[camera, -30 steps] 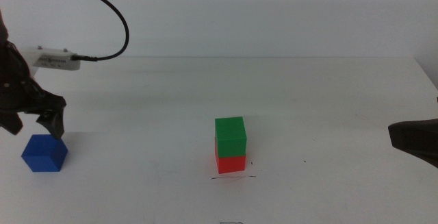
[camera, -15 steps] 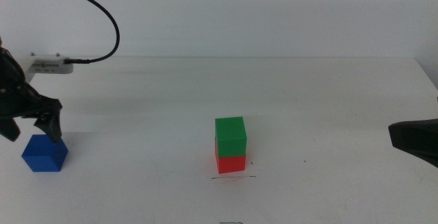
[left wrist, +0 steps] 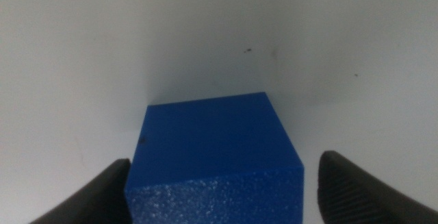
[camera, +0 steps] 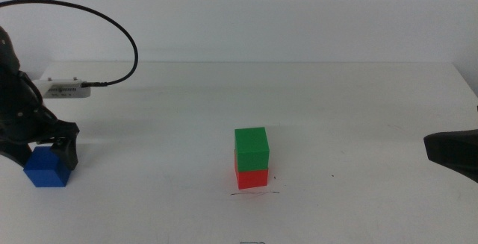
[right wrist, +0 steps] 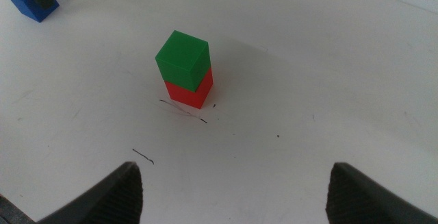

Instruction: Stack red cubes first, then green, then blue cubes in a specific spot.

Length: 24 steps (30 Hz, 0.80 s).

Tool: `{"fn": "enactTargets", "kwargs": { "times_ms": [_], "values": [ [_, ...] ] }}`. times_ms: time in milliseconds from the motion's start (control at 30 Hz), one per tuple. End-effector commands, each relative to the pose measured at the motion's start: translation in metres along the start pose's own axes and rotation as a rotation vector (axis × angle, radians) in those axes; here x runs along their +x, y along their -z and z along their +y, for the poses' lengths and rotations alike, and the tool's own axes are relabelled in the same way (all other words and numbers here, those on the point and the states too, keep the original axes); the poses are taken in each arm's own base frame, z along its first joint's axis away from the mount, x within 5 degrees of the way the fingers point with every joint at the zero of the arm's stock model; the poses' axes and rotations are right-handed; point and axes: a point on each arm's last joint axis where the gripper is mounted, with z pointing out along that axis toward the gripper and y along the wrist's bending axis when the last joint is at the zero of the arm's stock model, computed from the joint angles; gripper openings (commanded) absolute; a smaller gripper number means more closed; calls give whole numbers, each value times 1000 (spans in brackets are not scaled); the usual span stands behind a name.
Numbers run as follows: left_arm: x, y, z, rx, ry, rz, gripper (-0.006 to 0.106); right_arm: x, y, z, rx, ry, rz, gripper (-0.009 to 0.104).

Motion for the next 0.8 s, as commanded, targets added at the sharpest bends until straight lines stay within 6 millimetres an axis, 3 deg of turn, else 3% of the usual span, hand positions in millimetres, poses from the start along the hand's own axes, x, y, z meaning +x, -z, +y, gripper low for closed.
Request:
{"fn": "enactTargets", "kwargs": {
  "times_ms": [0, 267, 367, 533, 667, 767],
  "values": [
    [0, 23, -4, -2, -4, -56, 83, -10, 6, -2, 16, 15, -83, 83],
    [10, 25, -8, 31, 19, 35, 34, -10, 6, -2, 16, 15, -83, 83],
    [11, 35, -21, 36, 35, 62, 15, -10, 6, -2, 16, 15, -83, 83],
    [3, 72, -67, -25, -4, -17, -1, -10, 6, -2, 16, 15, -83, 83],
    [7, 112, -120, 39, 114, -148, -1, -10, 6, -2, 16, 15, -83, 83],
    [19, 128, -155, 46, 183, -192, -1, -10, 6, -2, 16, 15, -83, 83]
  ]
}}
